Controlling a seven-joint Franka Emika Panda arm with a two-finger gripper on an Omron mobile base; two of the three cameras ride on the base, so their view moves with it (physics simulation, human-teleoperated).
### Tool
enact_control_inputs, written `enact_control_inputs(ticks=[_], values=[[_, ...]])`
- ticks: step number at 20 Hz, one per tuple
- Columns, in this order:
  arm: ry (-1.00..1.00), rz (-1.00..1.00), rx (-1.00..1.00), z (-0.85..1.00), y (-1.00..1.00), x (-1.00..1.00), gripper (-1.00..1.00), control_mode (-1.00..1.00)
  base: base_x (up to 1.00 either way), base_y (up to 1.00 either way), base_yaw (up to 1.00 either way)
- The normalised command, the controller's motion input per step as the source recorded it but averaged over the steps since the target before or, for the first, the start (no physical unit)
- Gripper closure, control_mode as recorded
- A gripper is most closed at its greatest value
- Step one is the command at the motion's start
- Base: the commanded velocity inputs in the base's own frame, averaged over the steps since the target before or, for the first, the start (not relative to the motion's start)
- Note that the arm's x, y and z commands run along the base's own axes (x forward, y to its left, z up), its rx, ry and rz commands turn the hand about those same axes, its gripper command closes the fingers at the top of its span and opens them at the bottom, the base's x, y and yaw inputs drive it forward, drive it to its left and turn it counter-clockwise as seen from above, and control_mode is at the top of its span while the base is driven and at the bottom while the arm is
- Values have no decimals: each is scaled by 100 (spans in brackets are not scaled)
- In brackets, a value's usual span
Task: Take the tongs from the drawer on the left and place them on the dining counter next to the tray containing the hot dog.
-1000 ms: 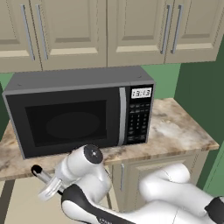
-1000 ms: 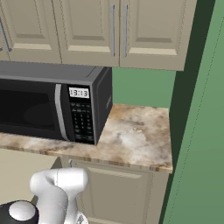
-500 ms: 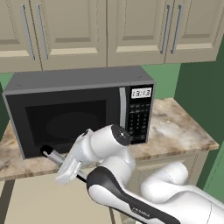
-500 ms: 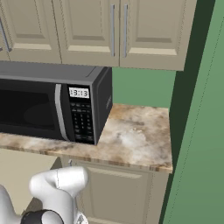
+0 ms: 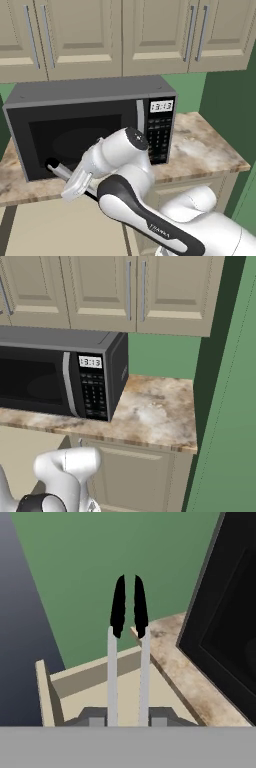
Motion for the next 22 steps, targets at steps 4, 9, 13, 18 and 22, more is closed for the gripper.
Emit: enact_control_inputs(ticks=[4, 9, 13, 18, 22], values=[[2, 0, 0, 0, -5, 8, 100, -100, 0, 0, 0], [2, 0, 2, 2, -35, 15, 100, -100, 0, 0, 0], [3, 0, 4, 1, -61, 14, 100, -100, 0, 0, 0], [3, -1, 0, 3, -5, 1, 100, -100, 0, 0, 0], [15, -26, -13, 25, -27, 0, 100, -100, 0, 0, 0]])
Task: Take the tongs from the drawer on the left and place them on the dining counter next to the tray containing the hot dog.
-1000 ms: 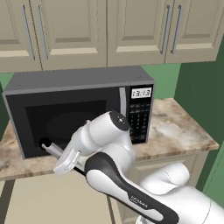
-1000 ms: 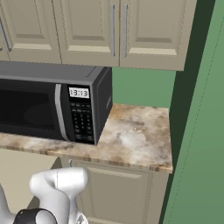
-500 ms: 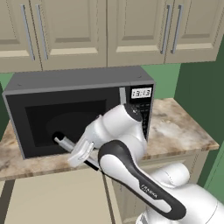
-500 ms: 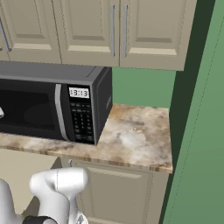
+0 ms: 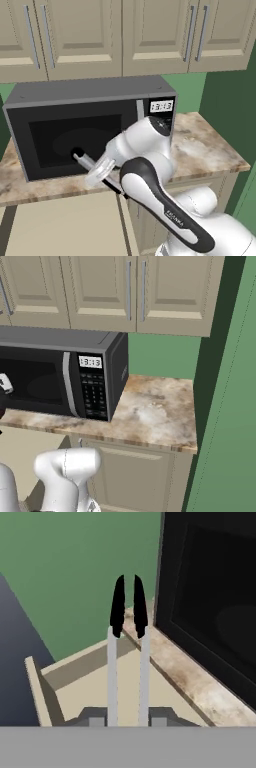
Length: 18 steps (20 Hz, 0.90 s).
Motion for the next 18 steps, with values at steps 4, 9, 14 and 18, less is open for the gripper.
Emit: enact_control_inputs(ticks=[4, 9, 14, 18], values=[[21, -35, -29, 31, -26, 5, 100, -100, 0, 0, 0], [4, -15, -13, 14, 0, 9, 100, -100, 0, 0, 0], [0, 0, 0, 0, 0, 0, 100, -100, 0, 0, 0], [0, 0, 0, -3, -23, -13, 100, -100, 0, 0, 0]])
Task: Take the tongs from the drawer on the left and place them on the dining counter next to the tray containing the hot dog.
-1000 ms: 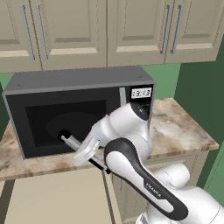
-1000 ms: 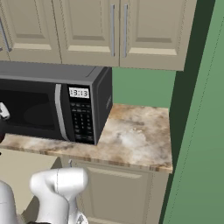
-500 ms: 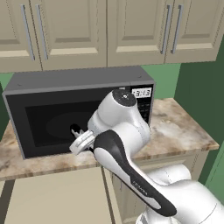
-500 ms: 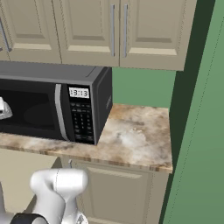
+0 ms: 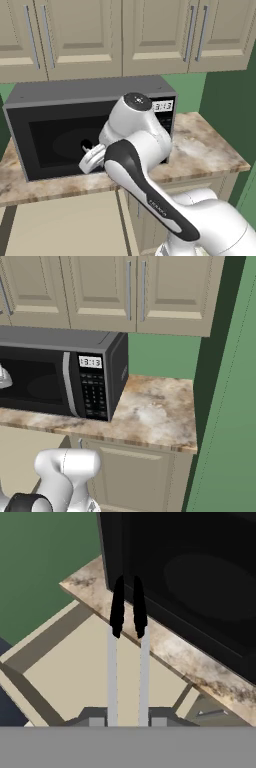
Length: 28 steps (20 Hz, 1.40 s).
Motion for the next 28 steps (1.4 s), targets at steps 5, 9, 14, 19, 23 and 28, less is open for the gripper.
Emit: enact_control_inputs(ticks=[5, 9, 14, 19, 23, 28], values=[[0, -4, 0, 0, -35, -17, 100, -100, 0, 0, 0], [0, -8, 0, 0, -24, -2, 100, -100, 0, 0, 0], [0, -10, 0, 0, -33, -13, 100, 100, -9, -17, -5], [0, 0, 0, 0, 0, 0, 100, 100, -19, -98, -41], [0, 0, 0, 0, 0, 0, 100, 100, 0, -100, -52], [0, 0, 0, 0, 0, 0, 100, 100, -33, -65, -67]])
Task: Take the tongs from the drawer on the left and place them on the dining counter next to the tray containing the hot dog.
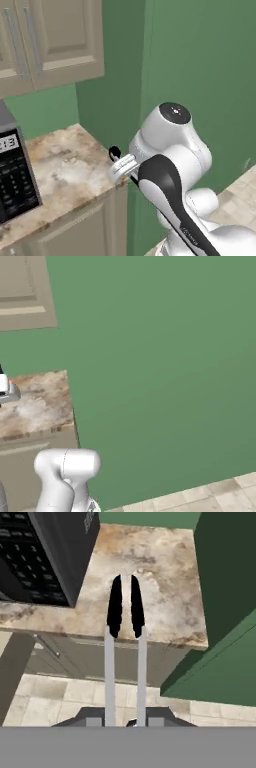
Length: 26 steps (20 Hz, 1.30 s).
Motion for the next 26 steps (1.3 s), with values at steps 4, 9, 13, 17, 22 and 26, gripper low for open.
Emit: enact_control_inputs(ticks=[4, 9, 13, 17, 22, 26], values=[[0, 0, 0, 0, 0, 0, 100, 100, -75, -51, -66], [0, 0, 0, 0, 0, 0, 100, 100, -22, -26, -88], [0, 0, 0, 0, 0, 0, 100, 100, 11, -31, -99], [0, 0, 0, 0, 0, 0, 100, 100, 10, -28, -99], [0, 0, 0, 0, 0, 0, 100, 100, 41, -3, -94], [0, 0, 0, 0, 0, 0, 100, 100, 82, 47, -85]])
